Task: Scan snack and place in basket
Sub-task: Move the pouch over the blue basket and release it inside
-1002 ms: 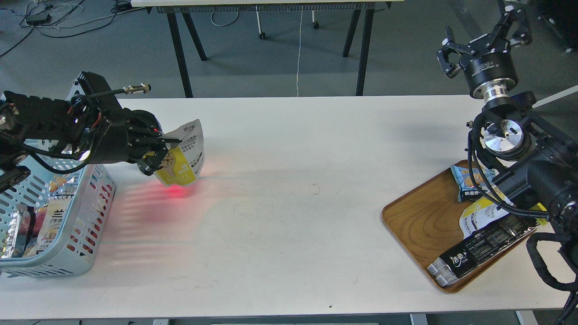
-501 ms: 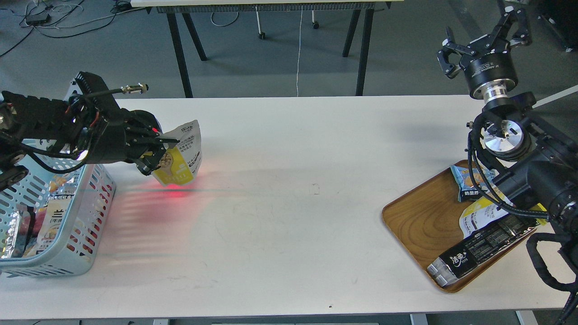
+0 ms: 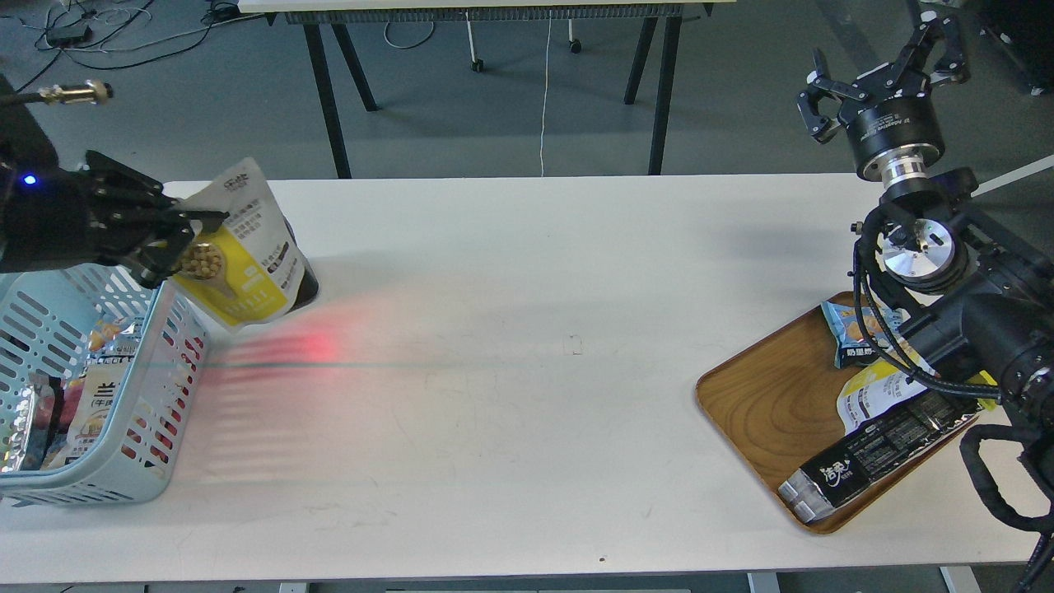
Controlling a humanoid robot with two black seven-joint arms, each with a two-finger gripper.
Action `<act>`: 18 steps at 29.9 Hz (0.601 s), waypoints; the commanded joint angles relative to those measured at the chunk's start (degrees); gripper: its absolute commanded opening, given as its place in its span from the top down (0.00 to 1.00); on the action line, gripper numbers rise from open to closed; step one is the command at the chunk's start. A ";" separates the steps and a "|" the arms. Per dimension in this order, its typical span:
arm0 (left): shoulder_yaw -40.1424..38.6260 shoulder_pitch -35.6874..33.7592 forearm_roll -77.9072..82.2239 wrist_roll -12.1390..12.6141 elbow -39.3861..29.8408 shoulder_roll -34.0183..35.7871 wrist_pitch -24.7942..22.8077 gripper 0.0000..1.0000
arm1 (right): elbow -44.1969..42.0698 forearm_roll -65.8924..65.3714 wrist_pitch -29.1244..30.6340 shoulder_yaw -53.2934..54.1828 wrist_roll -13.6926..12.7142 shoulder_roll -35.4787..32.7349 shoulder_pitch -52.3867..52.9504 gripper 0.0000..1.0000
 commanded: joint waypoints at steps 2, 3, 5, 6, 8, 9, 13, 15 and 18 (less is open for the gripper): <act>0.00 0.01 -4.67 -0.01 0.03 6.61 0.13 0.99 | 0.00 0.01 0.00 0.06 0.00 0.02 -0.19 0.01; 0.00 -0.08 -5.81 -0.01 0.03 7.58 0.13 0.99 | 0.00 0.01 0.00 0.06 0.00 0.02 -0.19 0.01; 0.00 -0.26 -7.40 -0.01 0.12 9.34 0.13 0.99 | 0.00 -0.08 0.00 0.06 0.00 0.02 -0.19 0.01; 0.09 -0.26 -7.66 -0.01 0.47 10.14 0.13 0.99 | 0.00 -0.08 0.00 0.06 0.00 0.02 -0.19 0.01; 0.35 -0.26 -7.67 -0.01 0.82 11.80 0.04 0.99 | 0.00 -0.08 0.00 -0.02 0.00 0.02 -0.10 0.01; 0.62 -0.26 -7.67 -0.01 1.00 13.12 0.04 0.99 | 0.00 -0.08 0.00 -0.03 0.00 0.02 -0.10 0.01; 1.58 -0.08 -7.58 -0.01 1.61 17.26 -0.22 0.99 | 0.09 -0.25 0.00 -0.29 -0.09 -0.42 0.07 0.01; 3.77 -0.17 -7.58 -0.01 2.66 17.70 0.04 0.99 | 0.09 -0.25 0.00 -0.29 -0.09 -0.60 0.07 0.01; 5.36 -0.17 -7.49 -0.01 3.72 17.53 0.13 0.99 | 0.09 -0.25 0.00 -0.20 -0.09 -0.69 0.07 0.01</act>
